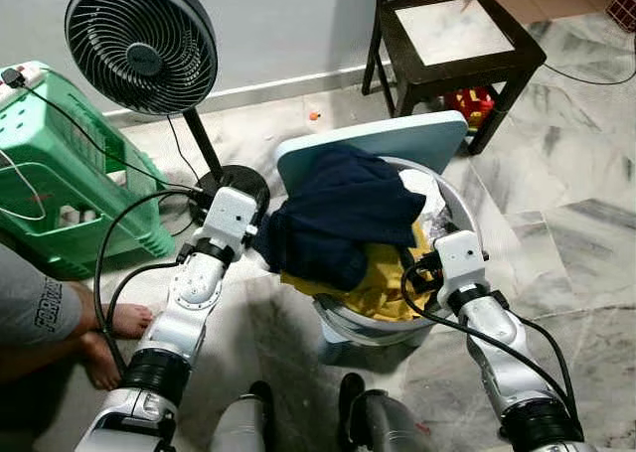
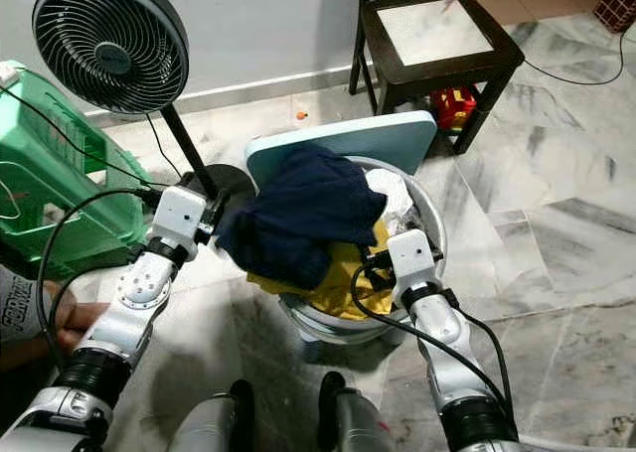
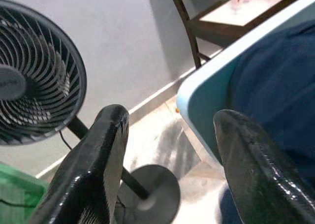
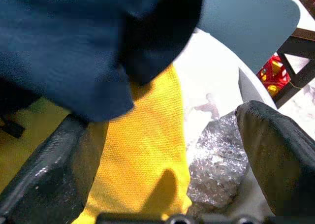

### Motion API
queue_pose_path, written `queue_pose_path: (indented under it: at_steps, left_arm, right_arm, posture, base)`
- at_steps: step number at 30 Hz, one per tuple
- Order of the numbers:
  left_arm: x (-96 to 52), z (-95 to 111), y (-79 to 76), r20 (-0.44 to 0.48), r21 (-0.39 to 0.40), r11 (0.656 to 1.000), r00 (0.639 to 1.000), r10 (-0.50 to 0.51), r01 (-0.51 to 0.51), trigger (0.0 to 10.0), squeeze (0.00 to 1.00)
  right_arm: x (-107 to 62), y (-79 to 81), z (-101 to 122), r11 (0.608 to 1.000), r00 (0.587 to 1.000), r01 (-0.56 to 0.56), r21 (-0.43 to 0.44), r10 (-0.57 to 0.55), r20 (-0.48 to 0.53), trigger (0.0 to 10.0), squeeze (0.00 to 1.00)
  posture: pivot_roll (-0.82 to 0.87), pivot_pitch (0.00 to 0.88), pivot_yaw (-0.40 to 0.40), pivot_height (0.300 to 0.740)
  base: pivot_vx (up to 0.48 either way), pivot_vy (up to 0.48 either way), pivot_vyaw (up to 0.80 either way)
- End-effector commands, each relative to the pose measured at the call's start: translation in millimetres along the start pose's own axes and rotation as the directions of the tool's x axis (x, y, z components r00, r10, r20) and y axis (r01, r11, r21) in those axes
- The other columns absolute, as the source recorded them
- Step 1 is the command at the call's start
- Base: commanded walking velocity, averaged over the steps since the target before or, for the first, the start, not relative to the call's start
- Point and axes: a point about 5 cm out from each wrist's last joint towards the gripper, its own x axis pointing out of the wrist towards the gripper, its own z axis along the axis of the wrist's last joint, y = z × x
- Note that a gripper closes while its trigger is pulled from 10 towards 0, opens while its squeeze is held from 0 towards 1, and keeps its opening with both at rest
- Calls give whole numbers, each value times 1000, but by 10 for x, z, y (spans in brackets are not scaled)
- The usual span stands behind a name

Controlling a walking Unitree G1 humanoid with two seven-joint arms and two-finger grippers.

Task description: Hang hanger

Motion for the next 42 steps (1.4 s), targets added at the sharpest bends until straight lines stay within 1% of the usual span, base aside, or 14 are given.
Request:
queue_pose_path:
  at_steps: [1, 9, 11, 12, 14, 19, 20, 21, 22, 26, 30, 34, 35, 42]
  left_arm:
    - [-11, -25, 28, -18, 12, 1000, 1000, 3, -3, 10000, 1000]
    - [-7, 63, -34, 21, 25, 999, 999, -33, 32, 10000, 1000]
    - [-11, 94, -83, 29, 42, 997, 997, -72, 70, 10000, 1000]
    - [-27, 143, -174, 37, 36, 988, 988, -149, 147, 10000, 1000]
    - [-57, 158, -247, 28, 43, 978, 978, -208, 207, 10000, 1000]
    - [-313, 165, -470, 36, 37, 942, 942, -333, 332, 10000, 1000]
    - [-313, 165, -470, 36, 37, 942, 942, -333, 332, 10000, 1000]
    - [-428, 105, -537, 12, 21, 929, 929, -370, 370, 10000, 1000]
    - [-428, 105, -537, 12, 21, 929, 929, -370, 370, 10000, 1000]
    - [-748, -146, -715, -85, 27, 880, 878, -471, 475, 10000, 1000]
    - [-845, -233, -791, -135, 32, 854, 848, -512, 520, 10000, 1000]
    - [-799, -281, -836, -161, 123, 815, 822, -546, 566, 10000, 1000]
    - [-735, -279, -843, -158, 152, 809, 822, -548, 568, 10000, 0]
    - [-522, -211, -864, -142, 208, 790, 817, -559, 577, 10000, 0]
  right_arm:
    - [-32, 39, -78, 1000, 1000, -9, 7, 10, -28, 10000, 0]
    - [-49, 33, -92, 1000, 1000, -5, 8, 5, -30, 10000, 0]
    - [-56, 31, -95, 1000, 1000, -4, 8, 4, -30, 10000, 0]
    - [-63, 22, -98, 1000, 1000, 0, 8, 1, -31, 10000, 0]
    - [-66, 15, -101, 1000, 999, 2, 7, -2, -32, 10000, 0]
    - [-66, 3, -98, 1000, 1000, 6, 7, -6, -31, 10000, 0]
    - [-66, 3, -98, 1000, 1000, 6, 7, -6, -31, 10000, 0]
    - [-68, 3, -99, 1000, 1000, 7, 7, -6, -31, 10000, 0]
    - [-68, 3, -99, 1000, 1000, 7, 7, -6, -31, 10000, 0]
    - [-65, -5, -97, 1000, 1000, 9, 6, -9, -30, 10000, 0]
    - [-61, -1, -94, 1000, 1000, 5, 5, -5, -29, 10000, 0]
    - [-48, 14, -79, 1000, 1000, -4, 4, 4, -25, 10000, 0]
    - [-49, 19, -80, 1000, 1000, -5, 4, 5, -25, 10000, 0]
    - [-74, 34, -91, 1000, 1000, -2, 7, 2, -25, 10000, 0]
  posture:
    - [104, 316, -9, 740]
    - [95, 315, -1, 740]
    - [95, 316, 1, 740]
    - [94, 316, 1, 740]
    - [94, 316, 1, 740]
    - [94, 317, 5, 740]
    - [94, 317, 5, 740]
    - [96, 317, 6, 740]
    - [96, 317, 6, 740]
    - [100, 318, 2, 740]
    - [100, 320, -2, 740]
    - [95, 320, -5, 740]
    - [92, 320, -4, 740]
    - [75, 320, 11, 740]
  base:
    - [0, 0, 0]
    - [0, 0, 0]
    - [0, 0, 0]
    - [0, 0, 0]
    - [0, 0, 0]
    - [0, 0, 0]
    - [0, 0, 0]
    - [0, 0, 0]
    - [0, 0, 0]
    - [0, 0, 0]
    - [0, 0, 0]
    - [0, 0, 0]
    - [0, 0, 0]
    - [0, 0, 0]
